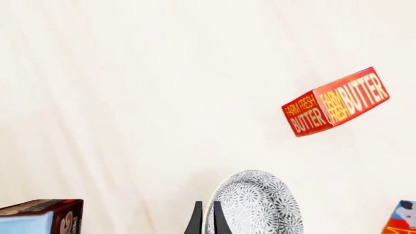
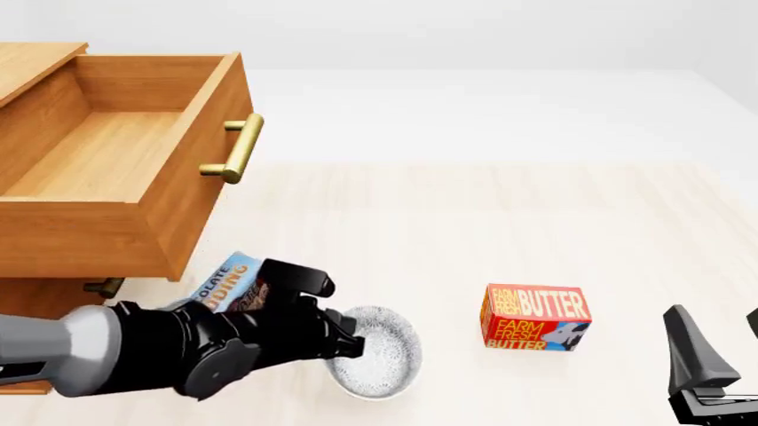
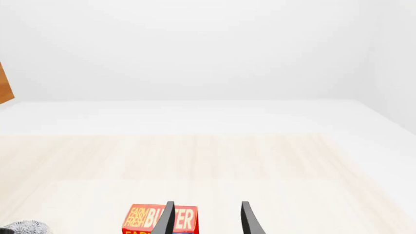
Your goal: Put the bowl in the top drawer of the cabinet.
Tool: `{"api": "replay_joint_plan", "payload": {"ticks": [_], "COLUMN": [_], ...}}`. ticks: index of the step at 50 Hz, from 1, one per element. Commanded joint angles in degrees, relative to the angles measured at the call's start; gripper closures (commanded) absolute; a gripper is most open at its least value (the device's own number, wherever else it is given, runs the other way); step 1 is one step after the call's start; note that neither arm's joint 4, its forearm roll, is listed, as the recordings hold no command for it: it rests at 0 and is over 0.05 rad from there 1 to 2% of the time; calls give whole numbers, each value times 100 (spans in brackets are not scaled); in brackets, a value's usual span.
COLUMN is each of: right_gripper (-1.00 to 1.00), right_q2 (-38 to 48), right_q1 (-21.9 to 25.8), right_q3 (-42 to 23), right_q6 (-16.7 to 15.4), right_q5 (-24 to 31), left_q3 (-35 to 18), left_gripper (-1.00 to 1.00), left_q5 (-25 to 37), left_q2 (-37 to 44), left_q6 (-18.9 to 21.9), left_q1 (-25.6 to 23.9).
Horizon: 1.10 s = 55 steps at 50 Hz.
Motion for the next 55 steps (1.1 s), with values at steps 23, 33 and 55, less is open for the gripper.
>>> {"api": "replay_joint_plan", "payload": {"ticks": [23, 33, 55], "right_gripper": [-100, -100, -100], "right_q2": [1, 0, 1], "right_q1": [0, 0, 1], "right_q3": [0, 0, 0], "right_q6": [-2, -1, -1], "right_q5": [0, 0, 0], "left_q3": [107, 162, 214], "left_gripper": [100, 100, 100], "left_q5": [412, 535, 780], "left_q2": [-1178, -1518, -2208], "left_q6": [262, 421, 774], "left_q1": [-282, -338, -409]}}
